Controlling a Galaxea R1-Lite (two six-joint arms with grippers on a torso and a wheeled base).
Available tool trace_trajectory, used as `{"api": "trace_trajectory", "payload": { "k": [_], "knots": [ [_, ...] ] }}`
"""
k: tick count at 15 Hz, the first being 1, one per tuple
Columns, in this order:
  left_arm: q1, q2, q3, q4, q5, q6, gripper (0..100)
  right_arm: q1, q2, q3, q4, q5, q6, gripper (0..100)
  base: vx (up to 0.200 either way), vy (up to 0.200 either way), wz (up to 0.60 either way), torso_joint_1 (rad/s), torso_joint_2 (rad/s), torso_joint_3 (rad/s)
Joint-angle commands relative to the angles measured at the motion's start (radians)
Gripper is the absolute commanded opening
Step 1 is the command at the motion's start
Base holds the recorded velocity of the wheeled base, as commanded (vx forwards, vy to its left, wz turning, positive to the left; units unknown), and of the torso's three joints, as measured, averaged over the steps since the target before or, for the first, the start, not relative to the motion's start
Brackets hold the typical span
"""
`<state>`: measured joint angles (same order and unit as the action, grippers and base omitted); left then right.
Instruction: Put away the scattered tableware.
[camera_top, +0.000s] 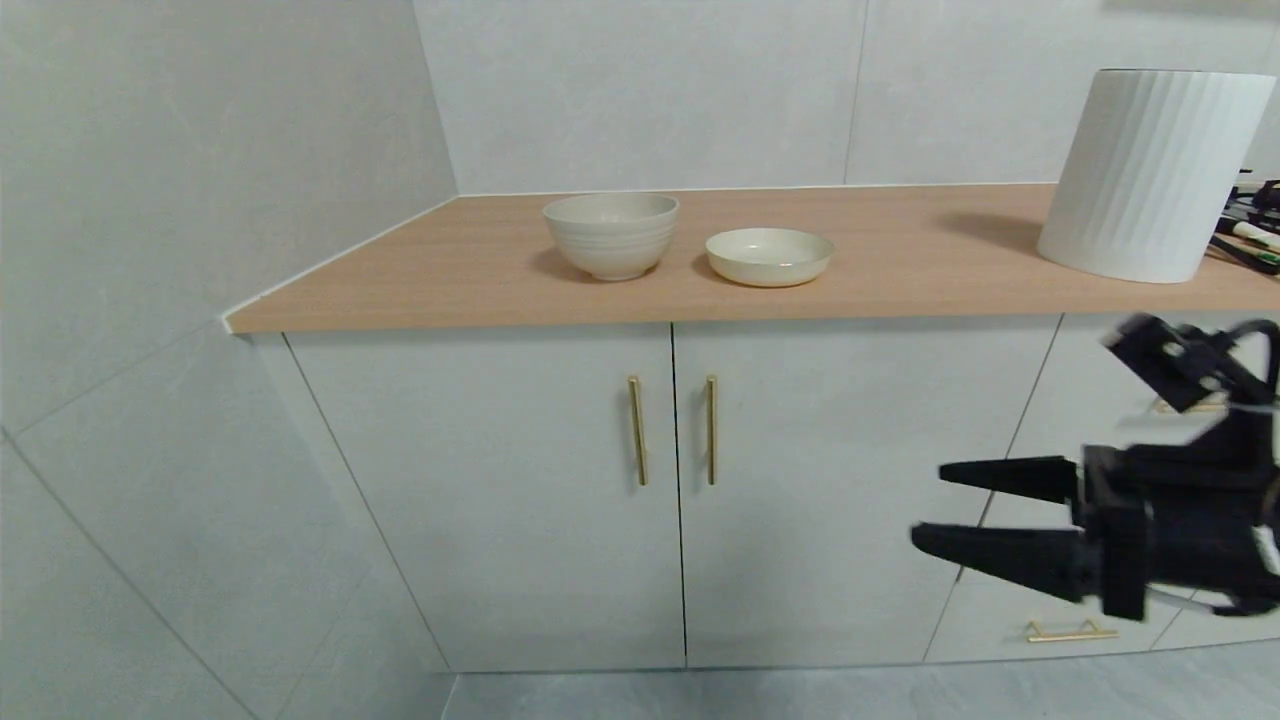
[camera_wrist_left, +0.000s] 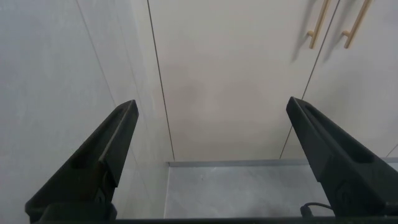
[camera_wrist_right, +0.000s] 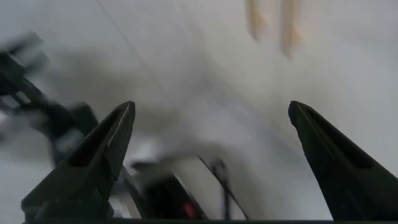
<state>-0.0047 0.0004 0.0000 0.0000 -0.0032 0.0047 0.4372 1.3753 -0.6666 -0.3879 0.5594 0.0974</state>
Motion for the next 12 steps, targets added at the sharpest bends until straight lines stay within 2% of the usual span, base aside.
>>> {"api": "trace_trajectory", "payload": {
  "k": [1,4,9,12],
  "knots": [
    [0.000,0.000,0.000,0.000,0.000,0.000,100,0.129,0.352,-0.243,-0.077,0.002,0.111,100,0.000,0.000,0.00,0.000,0.00,0.000],
    [0.000,0.000,0.000,0.000,0.000,0.000,100,0.140,0.469,-0.346,-0.089,-0.058,0.110,100,0.000,0.000,0.00,0.000,0.00,0.000],
    [0.000,0.000,0.000,0.000,0.000,0.000,100,0.149,0.605,-0.349,-0.247,-0.211,0.100,100,0.000,0.000,0.00,0.000,0.00,0.000],
    [0.000,0.000,0.000,0.000,0.000,0.000,100,0.150,0.662,-0.366,-0.307,-0.237,0.104,100,0.000,0.000,0.00,0.000,0.00,0.000]
  ]
}}
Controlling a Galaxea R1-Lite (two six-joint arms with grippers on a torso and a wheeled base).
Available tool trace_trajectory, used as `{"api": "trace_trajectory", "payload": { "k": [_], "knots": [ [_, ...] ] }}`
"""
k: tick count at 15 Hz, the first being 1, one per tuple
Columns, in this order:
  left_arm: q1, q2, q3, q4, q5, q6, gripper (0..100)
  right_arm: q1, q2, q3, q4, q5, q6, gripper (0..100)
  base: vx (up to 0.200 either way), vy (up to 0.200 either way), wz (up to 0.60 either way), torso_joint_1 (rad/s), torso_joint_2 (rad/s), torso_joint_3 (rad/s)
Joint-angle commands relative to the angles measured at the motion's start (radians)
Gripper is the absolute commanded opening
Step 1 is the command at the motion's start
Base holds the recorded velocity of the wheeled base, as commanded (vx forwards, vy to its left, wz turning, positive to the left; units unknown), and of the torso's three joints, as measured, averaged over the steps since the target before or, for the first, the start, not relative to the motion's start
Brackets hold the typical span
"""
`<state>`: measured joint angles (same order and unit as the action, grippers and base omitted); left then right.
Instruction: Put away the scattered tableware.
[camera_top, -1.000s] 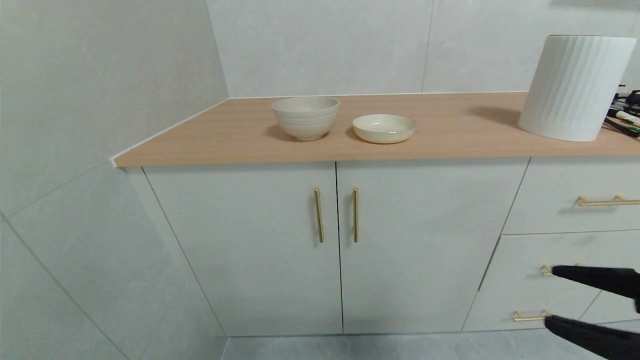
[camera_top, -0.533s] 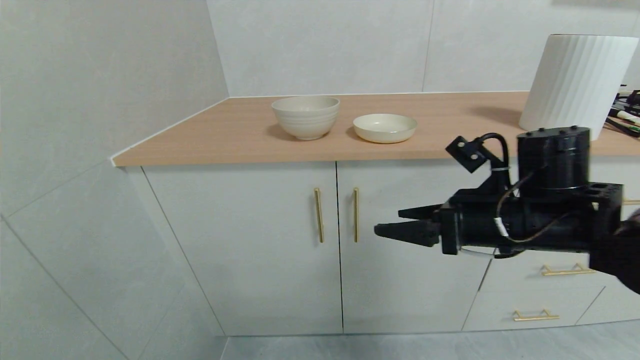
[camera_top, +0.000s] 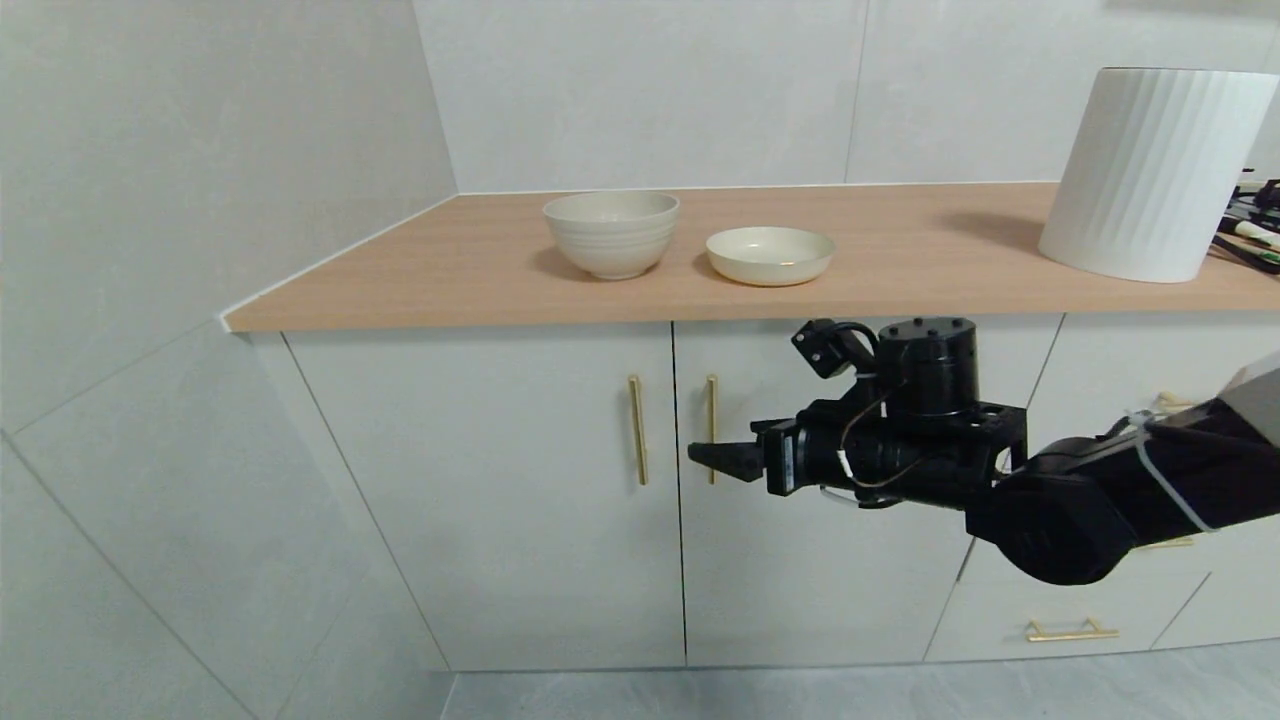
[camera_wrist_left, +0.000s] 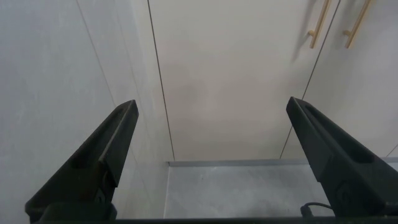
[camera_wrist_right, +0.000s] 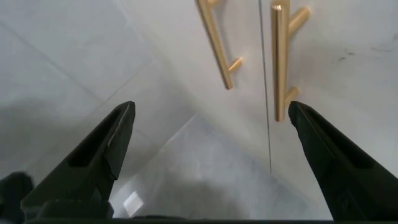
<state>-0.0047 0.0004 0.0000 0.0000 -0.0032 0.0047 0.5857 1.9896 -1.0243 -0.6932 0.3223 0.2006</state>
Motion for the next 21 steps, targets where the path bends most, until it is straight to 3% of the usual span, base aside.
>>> {"api": "trace_trajectory", "payload": {
  "k": [1,11,21],
  "knots": [
    [0.000,0.000,0.000,0.000,0.000,0.000,100,0.003,0.086,-0.037,-0.035,-0.009,0.005,100,0.000,0.000,0.00,0.000,0.00,0.000],
    [0.000,0.000,0.000,0.000,0.000,0.000,100,0.003,0.244,-0.194,-0.120,-0.091,0.097,100,0.000,0.000,0.00,0.000,0.00,0.000],
    [0.000,0.000,0.000,0.000,0.000,0.000,100,0.048,0.273,-0.195,-0.146,-0.089,0.132,100,0.000,0.000,0.00,0.000,0.00,0.000]
  ]
}}
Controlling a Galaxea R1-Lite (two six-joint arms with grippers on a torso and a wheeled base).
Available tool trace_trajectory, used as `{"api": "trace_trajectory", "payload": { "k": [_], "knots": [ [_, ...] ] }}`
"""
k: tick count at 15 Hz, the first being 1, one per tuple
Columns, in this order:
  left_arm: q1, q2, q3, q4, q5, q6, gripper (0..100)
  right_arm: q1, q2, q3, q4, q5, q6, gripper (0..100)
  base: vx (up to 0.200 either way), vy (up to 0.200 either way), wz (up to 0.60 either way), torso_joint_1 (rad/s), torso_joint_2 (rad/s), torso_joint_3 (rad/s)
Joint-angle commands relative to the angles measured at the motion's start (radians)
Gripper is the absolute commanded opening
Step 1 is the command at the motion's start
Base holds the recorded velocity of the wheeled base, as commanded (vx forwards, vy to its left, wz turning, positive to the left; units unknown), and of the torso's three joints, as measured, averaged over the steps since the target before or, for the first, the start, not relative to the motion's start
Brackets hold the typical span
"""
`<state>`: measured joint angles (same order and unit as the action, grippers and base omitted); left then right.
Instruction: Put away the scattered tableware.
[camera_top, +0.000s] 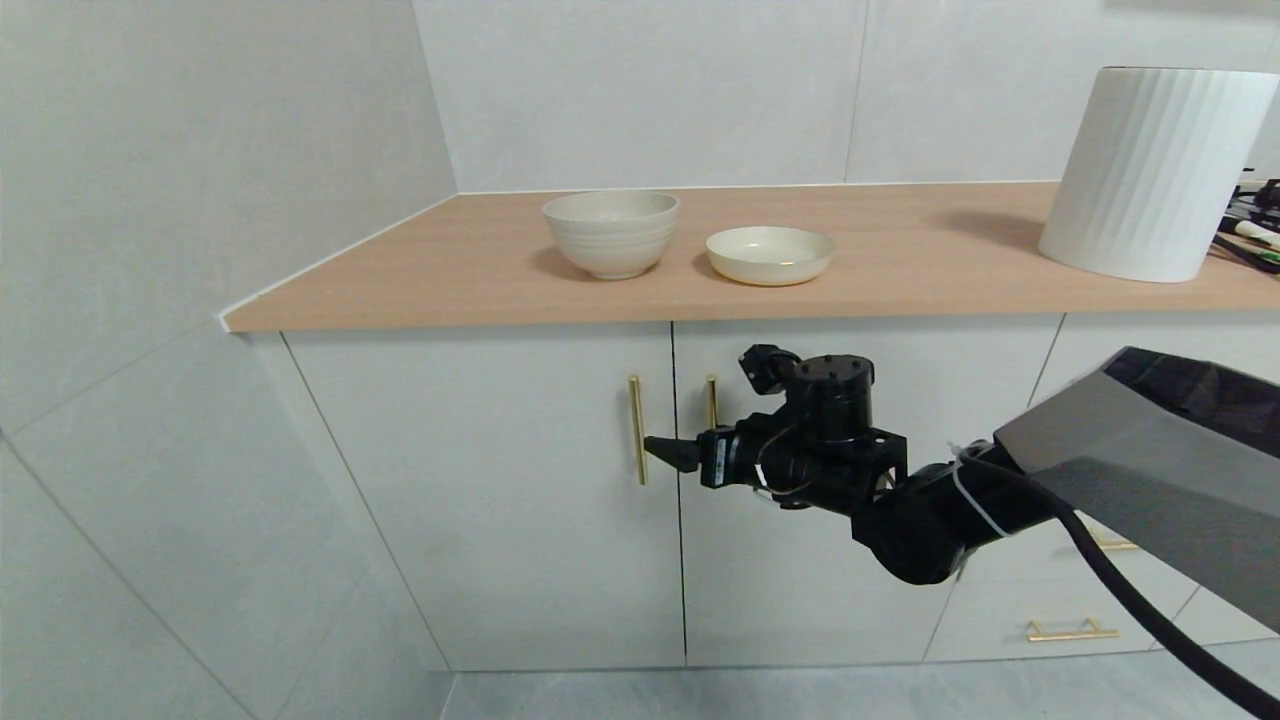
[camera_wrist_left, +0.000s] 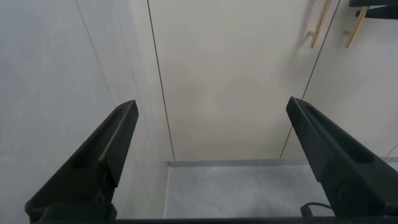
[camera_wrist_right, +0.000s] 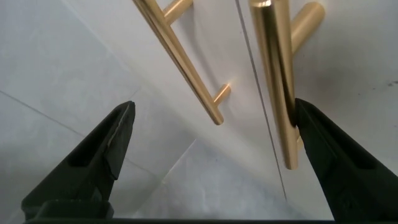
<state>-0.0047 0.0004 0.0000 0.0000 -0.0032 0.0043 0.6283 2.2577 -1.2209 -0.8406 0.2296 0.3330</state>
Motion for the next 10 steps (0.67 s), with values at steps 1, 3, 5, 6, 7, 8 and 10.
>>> {"api": "trace_trajectory", "payload": {
  "k": [1,3,5,6,7,8,10],
  "knots": [
    [0.000,0.000,0.000,0.000,0.000,0.000,100,0.007,-0.001,0.007,-0.002,0.007,0.011,100,0.000,0.000,0.00,0.000,0.00,0.000],
    [0.000,0.000,0.000,0.000,0.000,0.000,100,0.025,-0.026,0.035,-0.002,0.010,0.031,100,0.000,0.000,0.00,0.000,0.00,0.000],
    [0.000,0.000,0.000,0.000,0.000,0.000,100,0.034,-0.059,0.080,-0.002,0.031,0.031,100,0.000,0.000,0.00,0.000,0.00,0.000],
    [0.000,0.000,0.000,0.000,0.000,0.000,100,0.034,-0.084,0.112,-0.002,0.043,0.031,100,0.000,0.000,0.00,0.000,0.00,0.000],
    [0.000,0.000,0.000,0.000,0.000,0.000,100,0.034,-0.116,0.149,-0.002,0.060,0.031,100,0.000,0.000,0.00,0.000,0.00,0.000],
    [0.000,0.000,0.000,0.000,0.000,0.000,100,0.034,-0.150,0.192,-0.002,0.074,0.031,100,0.000,0.000,0.00,0.000,0.00,0.000],
    [0.000,0.000,0.000,0.000,0.000,0.000,100,0.037,-0.231,0.290,-0.025,0.106,0.029,100,0.000,0.000,0.00,0.000,0.00,0.000]
  ]
}}
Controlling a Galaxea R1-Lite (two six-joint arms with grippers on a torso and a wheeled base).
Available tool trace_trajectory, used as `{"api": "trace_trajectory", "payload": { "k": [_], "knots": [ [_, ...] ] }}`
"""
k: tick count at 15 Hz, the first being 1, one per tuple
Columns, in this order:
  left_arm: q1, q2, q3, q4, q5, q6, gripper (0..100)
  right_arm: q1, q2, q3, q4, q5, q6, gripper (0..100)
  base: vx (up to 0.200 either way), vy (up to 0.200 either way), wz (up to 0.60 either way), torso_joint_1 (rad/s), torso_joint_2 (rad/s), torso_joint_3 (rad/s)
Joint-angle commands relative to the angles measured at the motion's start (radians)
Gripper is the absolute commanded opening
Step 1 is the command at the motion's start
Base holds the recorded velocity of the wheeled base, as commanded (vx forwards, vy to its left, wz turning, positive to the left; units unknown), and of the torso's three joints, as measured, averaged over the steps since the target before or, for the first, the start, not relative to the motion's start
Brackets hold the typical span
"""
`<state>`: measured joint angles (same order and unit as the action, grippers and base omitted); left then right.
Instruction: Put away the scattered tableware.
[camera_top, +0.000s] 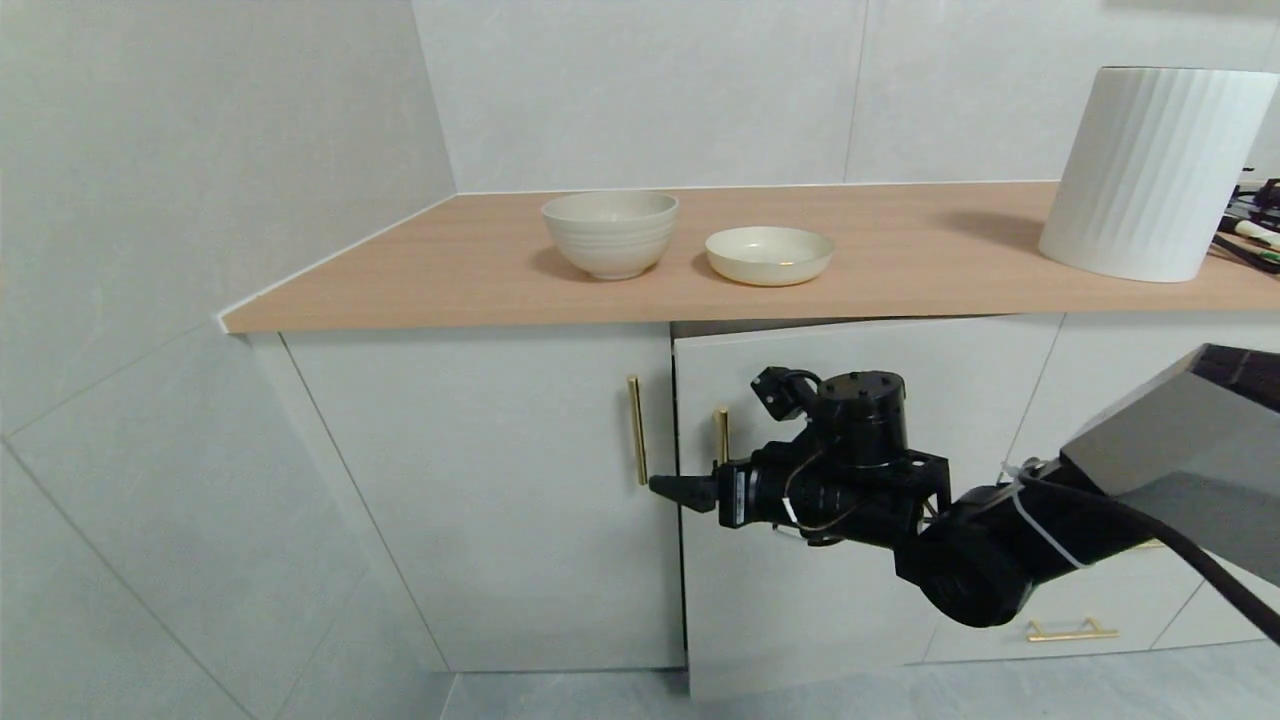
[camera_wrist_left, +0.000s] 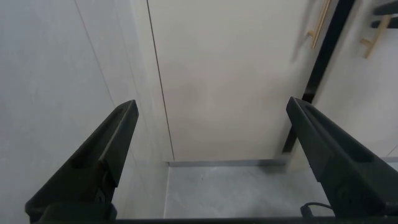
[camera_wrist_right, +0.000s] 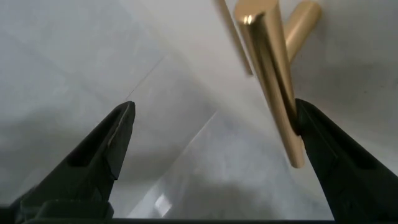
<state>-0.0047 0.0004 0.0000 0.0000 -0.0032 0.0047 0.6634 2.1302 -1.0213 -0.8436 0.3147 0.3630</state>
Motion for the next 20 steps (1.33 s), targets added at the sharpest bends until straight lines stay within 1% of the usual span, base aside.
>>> {"api": "trace_trajectory", "payload": {
  "k": [1,2,4,8,11,12,13,14,15,16,17,18,19,20],
  "knots": [
    [0.000,0.000,0.000,0.000,0.000,0.000,100,0.004,-0.124,0.118,-0.029,0.034,-0.001,100,0.000,0.000,0.00,0.000,0.00,0.000],
    [0.000,0.000,0.000,0.000,0.000,0.000,100,0.004,-0.190,0.201,-0.045,0.096,-0.006,100,0.000,0.000,0.00,0.000,0.00,0.000],
    [0.000,0.000,0.000,0.000,0.000,0.000,100,0.004,-0.271,0.286,-0.051,0.188,-0.007,100,0.000,0.000,0.00,0.000,0.00,0.000],
    [0.000,0.000,0.000,0.000,0.000,0.001,100,0.016,-0.342,0.386,-0.060,0.201,-0.012,100,0.000,0.000,0.00,0.000,0.00,0.000],
    [0.000,0.000,0.000,-0.003,0.002,0.003,100,0.031,-0.339,0.478,-0.169,0.201,-0.013,100,0.000,0.000,0.00,0.000,0.00,0.000],
    [0.000,0.000,-0.052,-0.035,0.000,-0.008,100,0.035,-0.337,0.509,-0.206,0.201,-0.013,100,0.000,0.000,0.00,0.000,0.00,0.000],
    [-0.008,0.035,-0.189,-0.006,-0.023,-0.031,100,0.042,-0.339,0.529,-0.232,0.201,-0.013,100,0.000,0.000,0.00,0.000,0.00,0.000],
    [-0.031,0.113,-0.316,0.063,-0.052,-0.061,100,0.044,-0.340,0.538,-0.246,0.201,-0.013,100,0.000,0.000,0.00,0.000,0.00,0.000],
    [-0.057,0.204,-0.443,0.137,-0.097,-0.091,100,0.045,-0.343,0.547,-0.256,0.201,-0.013,100,0.000,0.000,0.00,0.000,0.00,0.000],
    [-0.092,0.340,-0.552,0.190,-0.166,-0.117,100,0.045,-0.343,0.555,-0.270,0.199,-0.015,100,0.000,0.000,0.00,0.000,0.00,0.000],
    [-0.103,0.405,-0.581,0.193,-0.196,-0.126,100,0.047,-0.343,0.558,-0.276,0.199,-0.015,100,0.000,0.000,0.00,0.000,0.00,0.000],
    [-0.113,0.526,-0.600,0.187,-0.259,-0.124,100,0.047,-0.340,0.569,-0.281,0.199,-0.022,100,0.000,0.000,0.00,0.000,0.00,0.000],
    [-0.140,0.724,-0.600,0.110,-0.368,-0.115,100,0.047,-0.339,0.570,-0.281,0.198,-0.029,100,0.000,0.000,0.00,0.000,0.00,0.000],
    [-0.170,0.840,-0.592,0.031,-0.406,-0.123,100,0.047,-0.340,0.570,-0.281,0.198,-0.029,100,0.000,0.000,0.00,0.000,0.00,0.000]
  ]
}}
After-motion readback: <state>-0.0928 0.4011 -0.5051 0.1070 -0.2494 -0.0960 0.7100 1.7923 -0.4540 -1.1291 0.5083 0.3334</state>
